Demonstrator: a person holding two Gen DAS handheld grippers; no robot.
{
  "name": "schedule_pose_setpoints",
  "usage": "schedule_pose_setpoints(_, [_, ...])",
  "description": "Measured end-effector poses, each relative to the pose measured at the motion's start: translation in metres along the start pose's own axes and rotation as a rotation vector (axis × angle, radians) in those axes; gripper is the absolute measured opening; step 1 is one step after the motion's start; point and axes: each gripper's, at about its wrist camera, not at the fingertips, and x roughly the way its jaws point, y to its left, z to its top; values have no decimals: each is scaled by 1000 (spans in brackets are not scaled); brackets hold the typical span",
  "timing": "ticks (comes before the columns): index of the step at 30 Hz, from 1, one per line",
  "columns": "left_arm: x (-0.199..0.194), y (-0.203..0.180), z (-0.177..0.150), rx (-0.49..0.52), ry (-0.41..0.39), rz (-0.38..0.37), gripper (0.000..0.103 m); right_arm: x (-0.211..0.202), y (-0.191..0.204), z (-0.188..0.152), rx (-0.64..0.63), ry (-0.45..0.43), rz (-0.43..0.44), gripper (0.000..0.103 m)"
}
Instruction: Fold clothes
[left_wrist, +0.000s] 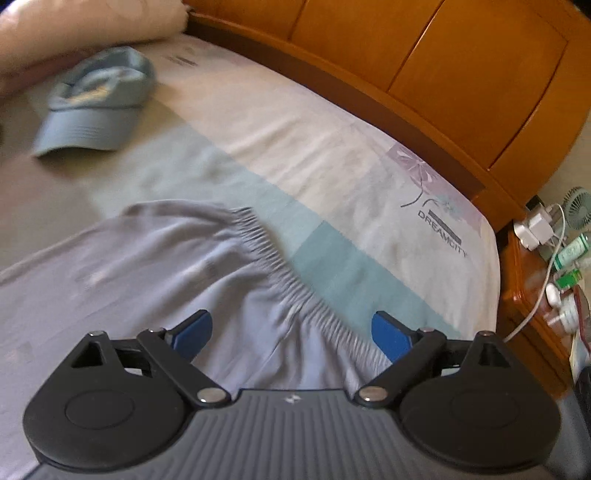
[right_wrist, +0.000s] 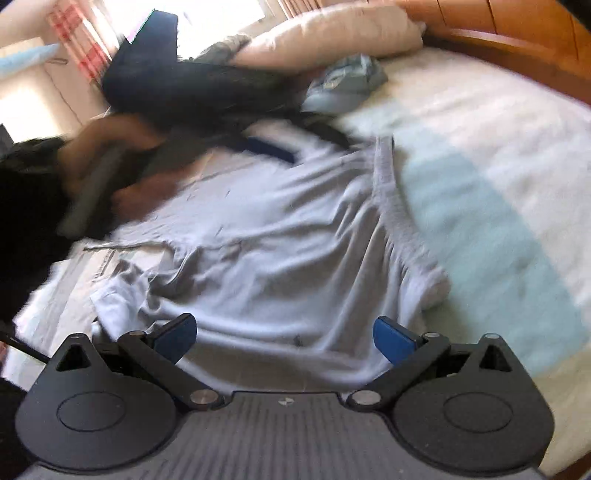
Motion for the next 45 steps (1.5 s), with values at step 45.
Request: schedule_pose_setpoints(45, [-134, 56, -291, -216, -83, 417, 94, -8, 181, -45, -346, 59, -471, 103])
